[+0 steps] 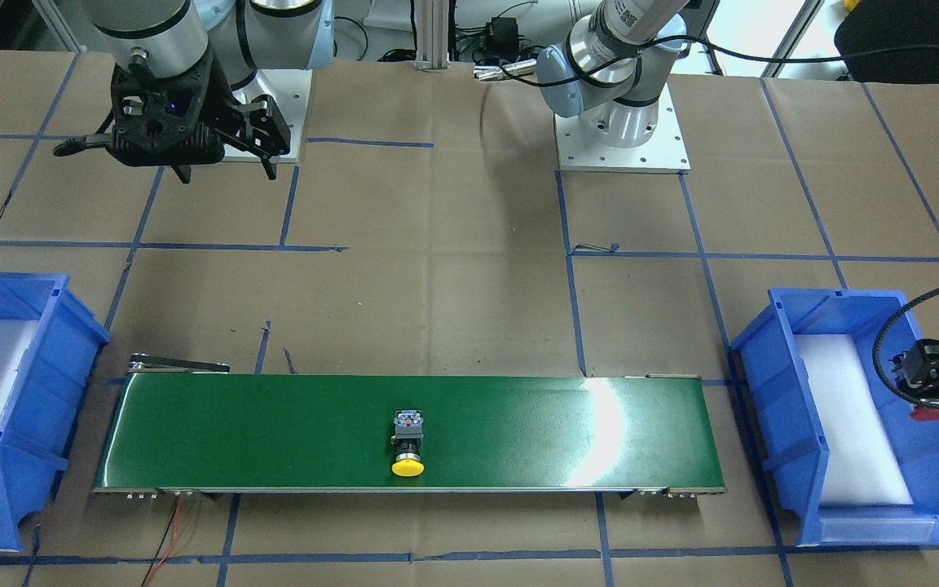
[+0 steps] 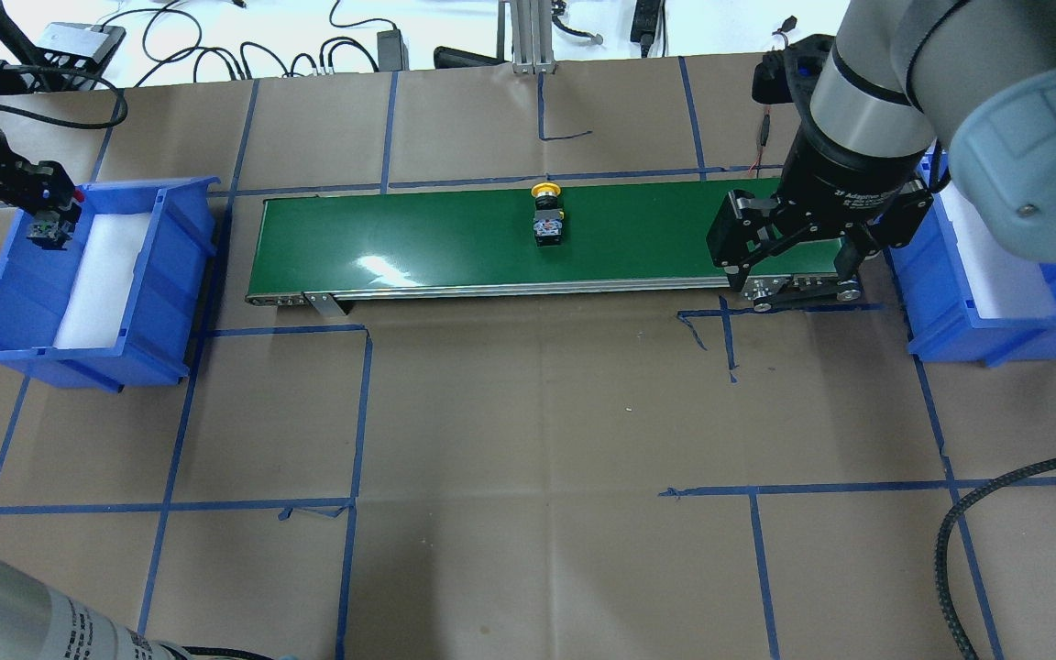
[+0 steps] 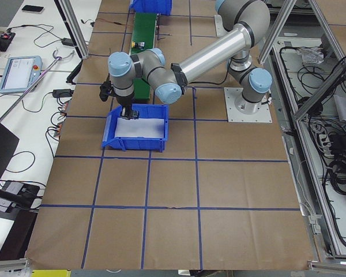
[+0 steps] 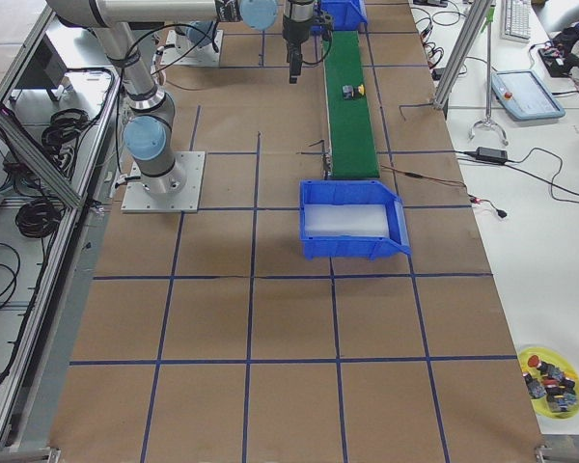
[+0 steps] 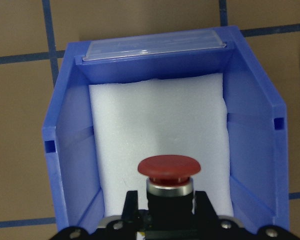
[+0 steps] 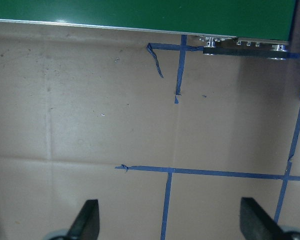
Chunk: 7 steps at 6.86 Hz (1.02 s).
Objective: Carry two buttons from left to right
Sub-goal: 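Carry the red button with the left gripper onto the conveyor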
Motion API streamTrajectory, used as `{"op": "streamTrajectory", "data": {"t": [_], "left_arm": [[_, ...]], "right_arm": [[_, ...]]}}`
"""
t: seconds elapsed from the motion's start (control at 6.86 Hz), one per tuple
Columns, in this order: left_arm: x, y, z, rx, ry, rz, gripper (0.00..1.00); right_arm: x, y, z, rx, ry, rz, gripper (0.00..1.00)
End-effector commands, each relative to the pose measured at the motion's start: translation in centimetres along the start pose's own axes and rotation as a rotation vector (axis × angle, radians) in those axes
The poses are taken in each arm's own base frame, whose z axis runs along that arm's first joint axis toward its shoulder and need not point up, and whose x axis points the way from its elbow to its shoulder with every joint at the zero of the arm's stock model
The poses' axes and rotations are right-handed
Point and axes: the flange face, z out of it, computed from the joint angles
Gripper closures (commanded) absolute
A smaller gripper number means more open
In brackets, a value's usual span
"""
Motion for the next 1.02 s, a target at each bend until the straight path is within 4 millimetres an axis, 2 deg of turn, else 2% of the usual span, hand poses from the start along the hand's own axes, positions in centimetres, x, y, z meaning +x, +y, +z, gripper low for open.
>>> {"op": "streamTrajectory", "data": {"t": [0.0, 0.15, 0.73, 0.87], "left_arm": [[0.2, -0.6, 0.7, -0.024, 0.019, -0.010, 0.98], [1.8, -1.3, 0.7, -0.022, 0.021, -0.040, 0.98], [12.8, -3.7, -0.4, -0.021, 0.012, -0.129, 0.98], [16.3, -4.1, -0.9, -0.015, 0.011, -0.162, 0.98]], "right_arm": [[0.0, 0.0, 0.0, 0.001, 0.000, -0.001, 0.00], [0.0, 0.0, 0.0, 0.000, 0.000, -0.001, 0.00], [0.1, 0.0, 0.1, 0.000, 0.000, 0.001, 0.00], [0.1, 0.0, 0.1, -0.002, 0.000, 0.001, 0.00]]}}
